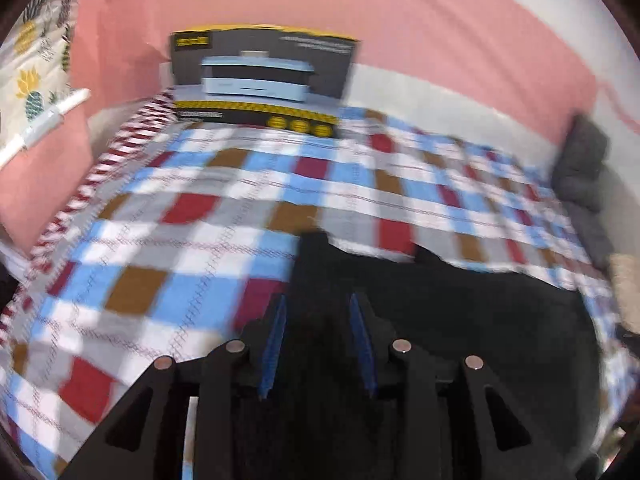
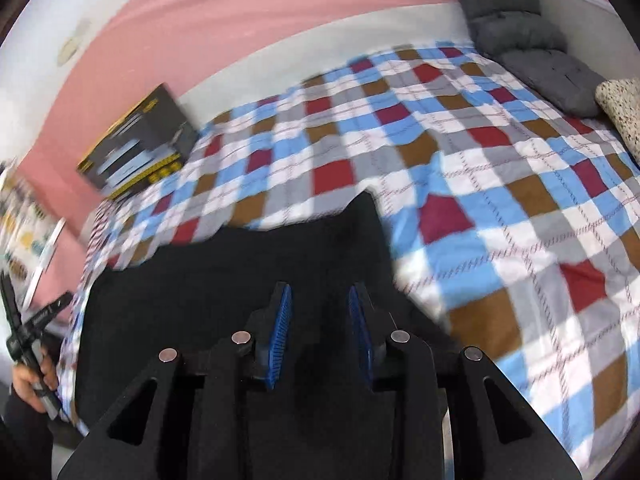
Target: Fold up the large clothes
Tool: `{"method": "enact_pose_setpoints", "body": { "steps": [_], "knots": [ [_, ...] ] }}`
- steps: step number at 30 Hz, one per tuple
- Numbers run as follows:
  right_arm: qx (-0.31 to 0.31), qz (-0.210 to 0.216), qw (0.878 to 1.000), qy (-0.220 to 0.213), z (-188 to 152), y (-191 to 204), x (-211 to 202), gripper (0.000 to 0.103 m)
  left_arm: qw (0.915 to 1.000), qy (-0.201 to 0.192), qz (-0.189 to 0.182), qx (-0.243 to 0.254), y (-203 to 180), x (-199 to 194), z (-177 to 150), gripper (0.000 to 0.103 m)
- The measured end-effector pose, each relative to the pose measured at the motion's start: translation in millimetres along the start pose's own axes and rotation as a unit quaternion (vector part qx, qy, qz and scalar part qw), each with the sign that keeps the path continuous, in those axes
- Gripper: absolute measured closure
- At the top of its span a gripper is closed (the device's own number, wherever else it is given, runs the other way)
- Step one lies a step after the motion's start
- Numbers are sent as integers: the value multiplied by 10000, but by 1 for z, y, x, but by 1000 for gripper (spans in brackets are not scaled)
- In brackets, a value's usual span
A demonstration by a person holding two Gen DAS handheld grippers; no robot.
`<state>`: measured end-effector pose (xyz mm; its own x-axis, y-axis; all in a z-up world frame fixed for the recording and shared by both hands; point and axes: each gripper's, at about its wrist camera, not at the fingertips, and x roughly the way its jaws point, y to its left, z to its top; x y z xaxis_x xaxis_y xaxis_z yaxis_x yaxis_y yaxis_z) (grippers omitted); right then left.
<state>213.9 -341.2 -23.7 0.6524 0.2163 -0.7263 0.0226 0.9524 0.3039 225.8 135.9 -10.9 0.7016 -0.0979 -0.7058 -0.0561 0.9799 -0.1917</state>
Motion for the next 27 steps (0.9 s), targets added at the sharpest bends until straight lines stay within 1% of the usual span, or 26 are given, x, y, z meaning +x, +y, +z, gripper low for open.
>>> {"method": "enact_pose_setpoints", "body": {
  "steps": [3, 5, 6, 7, 9, 11, 13, 15, 17, 20, 22, 24, 25, 27],
  "knots": [
    [-143, -55, 9998, 144, -32, 13, 5, 72, 9982, 159, -447, 371, -36, -12, -41, 67],
    [-160, -216, 9992, 311, -51, 13, 19, 72, 9954, 415, -602, 618, -54, -1, -63, 67],
    [-149, -270, 9989, 354, -56, 9, 28, 72, 9944, 606, -540, 683, -59, 13, -72, 67],
    [-163, -311, 9989, 313, -58, 6, 33, 72, 9941, 686, -473, 688, -61, 24, -77, 67],
    [-261, -513, 9981, 196, -54, 2, 41, 72, 9949, 622, -411, 680, -60, 37, -80, 67],
    [-269, -664, 9973, 180, -49, -1, 50, 72, 9952, 606, -372, 673, -60, 43, -77, 67],
    [-192, -666, 9973, 241, -48, -4, 53, 72, 9952, 635, -357, 648, -61, 46, -75, 67],
    [-145, -698, 9971, 259, -45, -4, 51, 72, 9951, 673, -312, 651, -62, 43, -74, 67],
    [-68, -740, 9969, 266, -47, -1, 38, 72, 9955, 673, -209, 639, -62, 32, -73, 67],
    [-110, -548, 9984, 121, -54, 6, 10, 72, 9972, 485, -170, 552, -49, 8, -76, 67],
    [-267, -604, 9978, -25, -64, 10, -5, 72, 9979, 361, -44, 535, -38, -4, -81, 67],
    [-270, -672, 9974, 63, -77, 4, -6, 72, 9981, 409, 130, 443, -21, -5, -89, 67],
    [-233, -729, 9969, 186, -83, -3, 1, 72, 9981, 483, 151, 363, -14, -1, -94, 67],
    [-160, -800, 9965, 198, -87, -15, 9, 74, 9984, 492, 139, 238, -4, 3, -98, 67]
  ]
}}
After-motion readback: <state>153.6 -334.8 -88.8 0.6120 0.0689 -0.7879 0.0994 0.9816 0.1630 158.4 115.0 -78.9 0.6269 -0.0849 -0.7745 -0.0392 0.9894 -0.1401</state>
